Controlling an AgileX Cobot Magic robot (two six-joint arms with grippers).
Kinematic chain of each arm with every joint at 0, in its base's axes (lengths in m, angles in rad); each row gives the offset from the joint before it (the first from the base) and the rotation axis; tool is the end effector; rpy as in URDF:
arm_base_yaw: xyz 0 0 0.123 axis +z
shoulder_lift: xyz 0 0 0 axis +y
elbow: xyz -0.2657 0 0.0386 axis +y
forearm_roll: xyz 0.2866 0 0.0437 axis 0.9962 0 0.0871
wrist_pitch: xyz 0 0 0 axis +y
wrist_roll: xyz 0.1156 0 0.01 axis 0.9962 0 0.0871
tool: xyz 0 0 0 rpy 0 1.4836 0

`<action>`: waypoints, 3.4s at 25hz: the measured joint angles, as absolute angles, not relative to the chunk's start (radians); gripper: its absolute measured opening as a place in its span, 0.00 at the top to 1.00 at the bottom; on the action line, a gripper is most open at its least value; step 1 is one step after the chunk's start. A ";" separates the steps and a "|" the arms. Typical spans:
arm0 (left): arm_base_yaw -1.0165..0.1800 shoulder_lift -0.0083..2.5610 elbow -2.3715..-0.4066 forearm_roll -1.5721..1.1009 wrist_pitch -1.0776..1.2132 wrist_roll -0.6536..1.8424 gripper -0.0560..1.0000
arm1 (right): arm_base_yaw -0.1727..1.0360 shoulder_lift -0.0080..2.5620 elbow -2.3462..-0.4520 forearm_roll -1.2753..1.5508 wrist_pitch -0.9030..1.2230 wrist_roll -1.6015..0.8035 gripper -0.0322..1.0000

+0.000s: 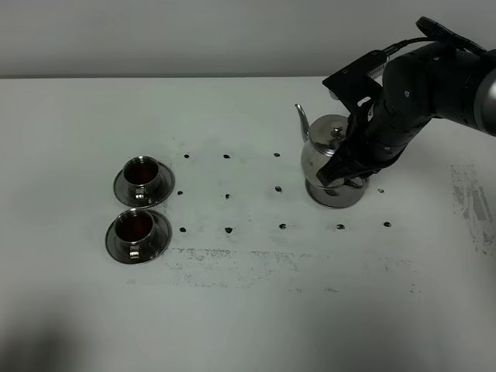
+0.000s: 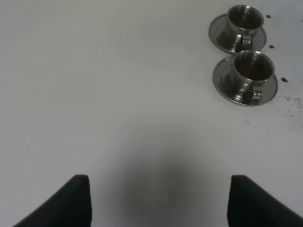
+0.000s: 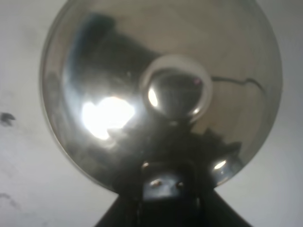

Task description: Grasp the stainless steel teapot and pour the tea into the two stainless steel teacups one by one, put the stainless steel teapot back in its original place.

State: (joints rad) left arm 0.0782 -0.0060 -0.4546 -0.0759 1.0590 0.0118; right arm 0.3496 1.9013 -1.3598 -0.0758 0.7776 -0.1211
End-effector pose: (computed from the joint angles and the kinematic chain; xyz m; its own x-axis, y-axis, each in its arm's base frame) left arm 0.0728 -0.0020 0.2699 -0.4860 -0.0635 -0.8717 -0.0328 0.9980 -0.0544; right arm 0.4056 0.1413 0.1423 -0.8154 -0.4825 -0.3200 -0.4747 0.8735 -0.1075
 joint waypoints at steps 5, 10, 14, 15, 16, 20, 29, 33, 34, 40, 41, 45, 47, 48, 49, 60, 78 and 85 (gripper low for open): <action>0.078 -0.006 -0.455 -0.076 1.059 0.012 0.39 | 0.334 1.906 -1.357 -0.074 0.778 -0.119 0.79; 0.078 -0.006 -0.455 -0.076 1.059 0.012 0.39 | 0.320 1.908 -1.316 -0.070 0.746 -0.119 0.79; 0.078 -0.006 -0.455 -0.076 1.059 0.012 0.39 | 0.308 1.911 -1.288 -0.071 0.718 -0.119 0.79; 0.078 -0.006 -0.455 -0.076 1.059 0.012 0.39 | 0.308 1.911 -1.280 -0.071 0.708 -0.119 0.79; 0.078 -0.006 -0.455 -0.076 1.059 0.012 0.39 | 0.308 1.911 -1.273 -0.071 0.700 -0.119 0.79; 0.078 -0.006 -0.455 -0.076 1.059 0.012 0.39 | 0.308 1.918 -1.271 -0.071 0.679 -0.119 0.79; 0.078 -0.006 -0.455 -0.076 1.059 0.012 0.39 | 0.308 1.945 -1.271 -0.071 0.664 -0.119 0.79; 0.078 -0.006 -0.455 -0.076 1.059 0.012 0.39 | 0.308 1.945 -1.271 -0.071 0.663 -0.119 0.79; 0.078 -0.006 -0.455 -0.076 1.059 0.012 0.39 | 0.308 1.945 -1.271 -0.071 0.663 -0.119 0.79; 0.078 -0.006 -0.455 -0.076 1.059 0.012 0.39 | 0.308 1.945 -1.271 -0.071 0.660 -0.119 0.79; 0.078 -0.006 -0.455 -0.076 1.059 0.012 0.39 | 0.308 1.945 -1.271 -0.071 0.658 -0.119 0.79; 0.078 -0.006 -0.455 -0.076 1.059 0.012 0.39 | 0.308 1.945 -1.271 -0.071 0.653 -0.119 0.74; 0.078 -0.006 -0.455 -0.076 1.059 0.012 0.39 | 0.308 1.945 -1.271 -0.072 0.649 -0.119 0.66; 0.078 -0.006 -0.455 -0.076 1.059 0.012 0.39 | 0.308 1.945 -1.271 -0.072 0.648 -0.119 0.62; 0.078 -0.006 -0.455 -0.076 1.059 0.012 0.39 | 0.308 1.945 -1.271 -0.072 0.647 -0.119 0.59; 0.078 -0.006 -0.455 -0.076 1.059 0.012 0.39 | 0.309 1.824 -1.271 -0.072 0.699 -0.107 0.47; 0.078 -0.006 -0.455 -0.075 1.059 0.012 0.39 | 0.258 0.905 -0.759 0.075 0.837 -0.104 0.47; 0.078 -0.006 -0.455 -0.075 1.059 0.012 0.39 | 0.249 0.563 -0.657 0.091 1.006 -0.103 0.47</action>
